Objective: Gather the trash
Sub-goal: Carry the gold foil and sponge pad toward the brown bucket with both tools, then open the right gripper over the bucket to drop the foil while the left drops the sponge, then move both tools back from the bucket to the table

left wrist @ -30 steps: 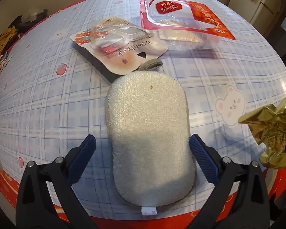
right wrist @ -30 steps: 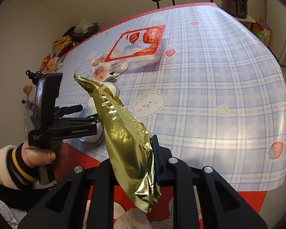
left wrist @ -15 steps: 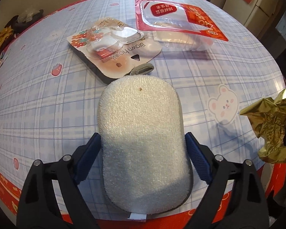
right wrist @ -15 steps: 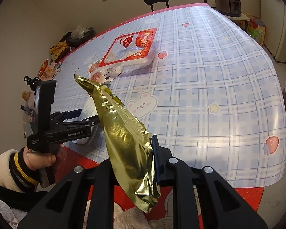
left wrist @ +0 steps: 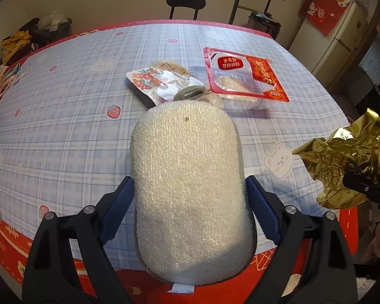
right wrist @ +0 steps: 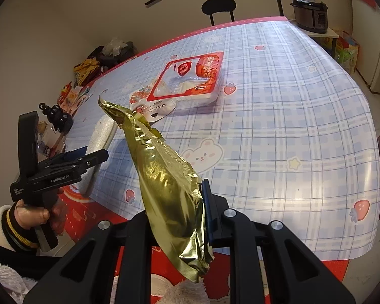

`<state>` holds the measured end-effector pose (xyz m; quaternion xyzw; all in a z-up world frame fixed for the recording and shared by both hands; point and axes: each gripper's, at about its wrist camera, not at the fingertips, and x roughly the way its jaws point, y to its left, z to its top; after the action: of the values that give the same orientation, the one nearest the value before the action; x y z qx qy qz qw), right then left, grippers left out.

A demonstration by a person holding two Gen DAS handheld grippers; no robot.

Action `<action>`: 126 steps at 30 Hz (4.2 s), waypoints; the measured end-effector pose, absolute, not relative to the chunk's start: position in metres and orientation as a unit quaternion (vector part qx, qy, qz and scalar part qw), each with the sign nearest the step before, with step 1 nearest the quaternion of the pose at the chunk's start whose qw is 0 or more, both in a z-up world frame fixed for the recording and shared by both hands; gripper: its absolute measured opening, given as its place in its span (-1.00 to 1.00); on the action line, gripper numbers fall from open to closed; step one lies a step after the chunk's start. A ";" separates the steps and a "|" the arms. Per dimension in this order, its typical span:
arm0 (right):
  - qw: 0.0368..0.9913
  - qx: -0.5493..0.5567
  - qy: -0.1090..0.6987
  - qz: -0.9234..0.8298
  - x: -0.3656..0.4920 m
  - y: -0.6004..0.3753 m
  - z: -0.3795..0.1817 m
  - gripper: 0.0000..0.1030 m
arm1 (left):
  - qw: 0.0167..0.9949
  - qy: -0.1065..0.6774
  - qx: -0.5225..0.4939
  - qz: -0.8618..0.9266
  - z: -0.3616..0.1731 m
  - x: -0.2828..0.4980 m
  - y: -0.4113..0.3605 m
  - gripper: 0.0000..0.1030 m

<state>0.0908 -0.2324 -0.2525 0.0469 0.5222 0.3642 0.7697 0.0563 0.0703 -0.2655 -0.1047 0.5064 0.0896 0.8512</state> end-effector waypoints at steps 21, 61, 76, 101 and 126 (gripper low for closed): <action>0.831 0.106 0.469 0.280 0.127 -0.333 -0.218 -0.64 | 0.902 0.413 -0.122 0.032 -0.171 0.064 0.036 0.69; 0.927 0.118 0.354 -0.028 0.142 -0.610 -0.147 0.90 | 0.894 0.390 -0.057 -0.212 -0.151 0.199 -0.247 0.69; 0.915 0.161 0.355 -0.101 0.070 -0.673 -0.148 0.90 | 0.874 0.348 -0.039 -0.336 -0.138 0.276 -0.405 0.89; 0.922 0.117 0.330 0.167 0.183 -0.470 -0.121 0.90 | 0.942 0.288 -0.149 0.088 -0.086 0.129 0.020 0.89; 0.862 0.079 0.454 0.210 0.167 -0.187 -0.161 0.90 | 0.795 0.439 -0.418 0.015 -0.324 0.122 0.210 0.10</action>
<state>0.1669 -0.1868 -0.1615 0.0788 0.4536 0.2103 0.8624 0.1216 0.2105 -0.3240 -0.4184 0.4388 0.0152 0.7951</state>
